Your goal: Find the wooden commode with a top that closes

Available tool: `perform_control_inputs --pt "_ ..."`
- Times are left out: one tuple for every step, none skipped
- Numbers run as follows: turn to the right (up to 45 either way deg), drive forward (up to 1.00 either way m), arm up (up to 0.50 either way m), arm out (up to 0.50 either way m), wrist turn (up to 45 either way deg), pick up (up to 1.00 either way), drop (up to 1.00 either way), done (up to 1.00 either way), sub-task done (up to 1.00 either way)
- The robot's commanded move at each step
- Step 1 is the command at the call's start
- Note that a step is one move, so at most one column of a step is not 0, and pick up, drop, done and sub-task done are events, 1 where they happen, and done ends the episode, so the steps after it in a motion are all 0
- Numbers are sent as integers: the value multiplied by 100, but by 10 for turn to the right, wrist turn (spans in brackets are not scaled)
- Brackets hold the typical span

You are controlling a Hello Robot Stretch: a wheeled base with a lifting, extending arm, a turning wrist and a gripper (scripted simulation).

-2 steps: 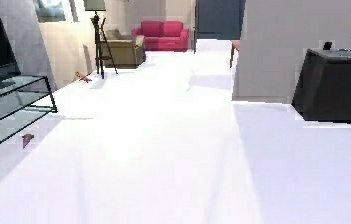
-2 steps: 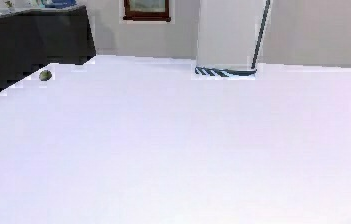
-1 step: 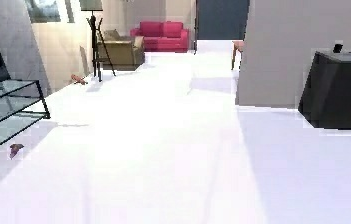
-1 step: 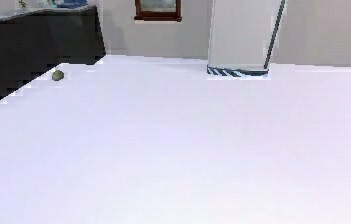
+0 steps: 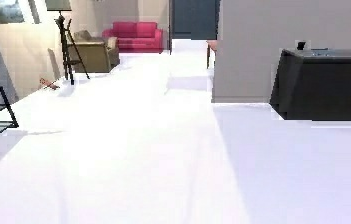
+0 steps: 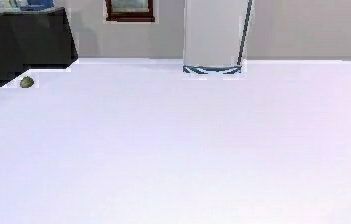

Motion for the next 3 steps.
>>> perform_control_inputs --pt "0 100 0 0 0 0 0 0 0" --pt "0 100 0 0 0 0 0 0 0" --pt "30 0 0 0 0 0 0 0 0"
